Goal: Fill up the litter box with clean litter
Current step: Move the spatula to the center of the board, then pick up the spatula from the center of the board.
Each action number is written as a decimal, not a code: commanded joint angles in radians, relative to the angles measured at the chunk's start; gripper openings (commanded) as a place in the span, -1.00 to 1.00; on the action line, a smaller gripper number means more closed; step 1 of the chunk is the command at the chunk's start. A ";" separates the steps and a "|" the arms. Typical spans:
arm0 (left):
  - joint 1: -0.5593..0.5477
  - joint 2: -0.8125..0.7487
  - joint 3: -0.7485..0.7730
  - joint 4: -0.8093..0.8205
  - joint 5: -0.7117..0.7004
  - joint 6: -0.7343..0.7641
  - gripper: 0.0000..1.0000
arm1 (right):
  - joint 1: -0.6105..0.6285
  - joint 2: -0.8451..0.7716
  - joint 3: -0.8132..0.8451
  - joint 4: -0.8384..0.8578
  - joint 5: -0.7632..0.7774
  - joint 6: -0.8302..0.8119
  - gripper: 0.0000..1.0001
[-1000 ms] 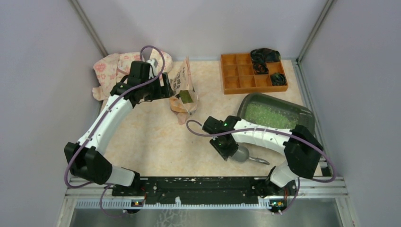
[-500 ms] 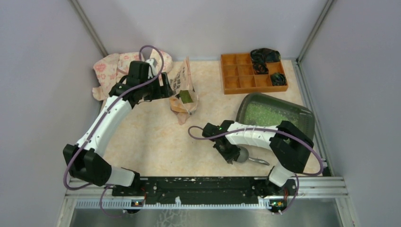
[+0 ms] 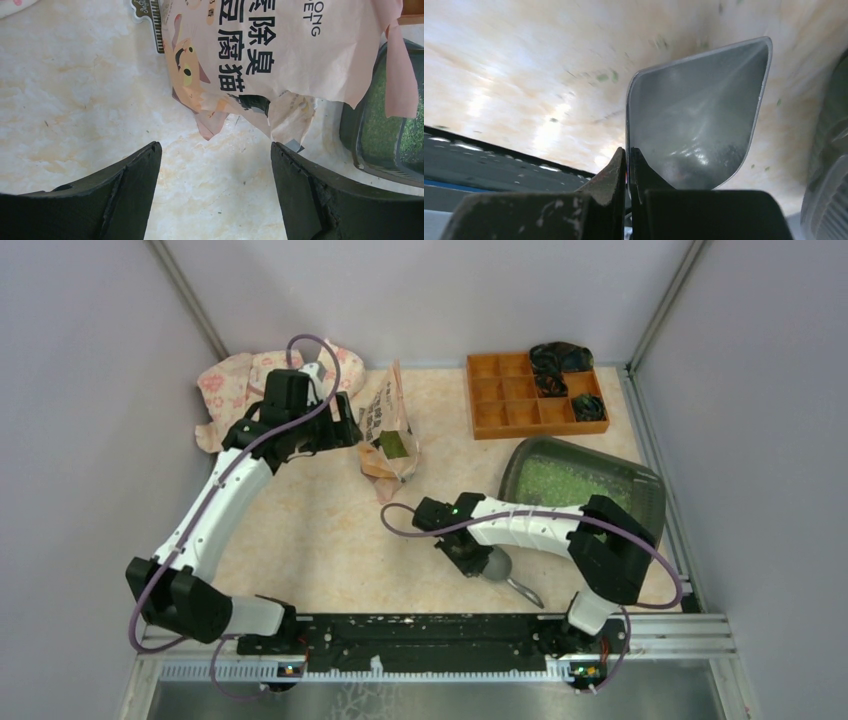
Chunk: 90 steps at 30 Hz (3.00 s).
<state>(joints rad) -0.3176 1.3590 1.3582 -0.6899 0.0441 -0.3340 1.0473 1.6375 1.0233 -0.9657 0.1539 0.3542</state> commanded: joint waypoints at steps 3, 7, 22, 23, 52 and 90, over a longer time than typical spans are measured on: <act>0.023 -0.048 -0.011 -0.011 -0.012 0.021 0.73 | 0.020 -0.011 0.137 0.195 0.028 -0.068 -1.00; 0.025 -0.050 -0.007 -0.015 -0.010 0.018 0.72 | 0.019 0.051 0.212 0.312 0.021 -0.070 -1.00; 0.025 -0.091 -0.034 -0.049 -0.018 0.009 0.71 | -0.009 0.336 0.541 0.347 -0.006 0.076 -0.51; 0.025 -0.089 -0.035 -0.046 -0.016 0.009 0.71 | -0.006 0.304 0.519 0.357 0.001 0.074 -0.43; 0.025 -0.067 -0.077 0.021 0.044 0.027 0.70 | 0.166 -0.028 0.101 0.460 0.340 0.619 0.05; 0.026 -0.083 -0.072 0.011 0.030 0.039 0.70 | 0.166 0.142 0.018 0.545 0.352 0.689 -0.70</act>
<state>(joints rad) -0.2966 1.3014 1.2858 -0.6945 0.0742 -0.3122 1.2091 1.7813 1.0622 -0.4377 0.4816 1.0370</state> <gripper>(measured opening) 0.853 0.223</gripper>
